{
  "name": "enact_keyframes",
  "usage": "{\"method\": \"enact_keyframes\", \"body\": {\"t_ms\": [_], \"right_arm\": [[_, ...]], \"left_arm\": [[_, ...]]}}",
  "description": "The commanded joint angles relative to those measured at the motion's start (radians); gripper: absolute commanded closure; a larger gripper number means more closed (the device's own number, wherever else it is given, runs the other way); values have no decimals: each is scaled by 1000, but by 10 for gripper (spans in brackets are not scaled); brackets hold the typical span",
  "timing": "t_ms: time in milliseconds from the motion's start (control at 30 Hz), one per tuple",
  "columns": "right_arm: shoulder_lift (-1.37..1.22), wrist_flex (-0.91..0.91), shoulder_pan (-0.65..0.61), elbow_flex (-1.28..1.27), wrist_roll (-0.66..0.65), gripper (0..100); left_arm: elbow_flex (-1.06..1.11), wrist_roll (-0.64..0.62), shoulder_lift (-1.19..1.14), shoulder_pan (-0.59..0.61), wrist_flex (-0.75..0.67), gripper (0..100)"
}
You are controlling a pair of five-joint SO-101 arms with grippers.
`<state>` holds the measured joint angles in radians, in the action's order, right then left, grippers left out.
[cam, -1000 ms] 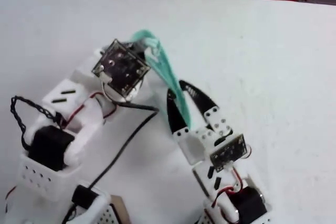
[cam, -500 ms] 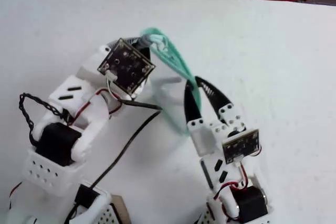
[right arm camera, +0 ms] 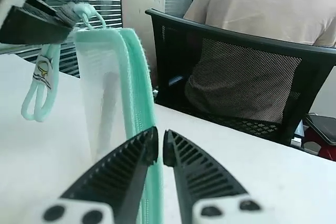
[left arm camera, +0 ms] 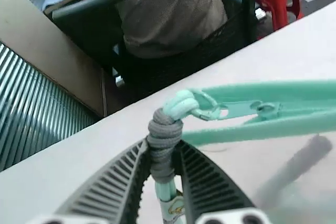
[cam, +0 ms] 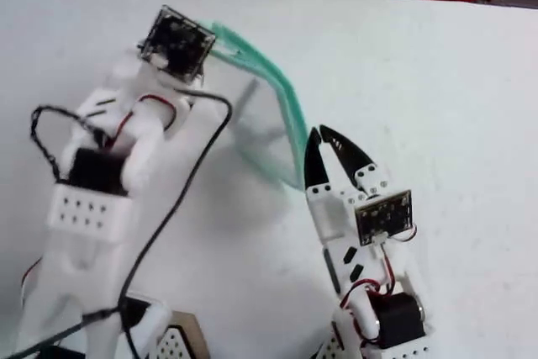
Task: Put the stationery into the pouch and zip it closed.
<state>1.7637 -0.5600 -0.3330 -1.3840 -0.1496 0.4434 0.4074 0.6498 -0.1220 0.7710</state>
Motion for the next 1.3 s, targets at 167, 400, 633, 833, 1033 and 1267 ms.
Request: {"method": "enact_keyframes", "body": {"t_ms": [167,400,633,833,1033,1267], "right_arm": [[4,59,4,-29,9,980],[42,-93,2,86,9,892],[39,-466,-85,400,104,796],[10,-335,-185,338,107,728],[-142,-228,-268,319,109,690],[-302,-130,-263,356,109,692]], "left_arm": [[-52,3,-10,-36,3,977],[-55,3,-10,-114,15,977],[-63,3,-10,-131,55,977],[-91,3,-8,-130,121,977],[-78,3,61,-131,121,977],[3,5,136,-163,115,977]]}}
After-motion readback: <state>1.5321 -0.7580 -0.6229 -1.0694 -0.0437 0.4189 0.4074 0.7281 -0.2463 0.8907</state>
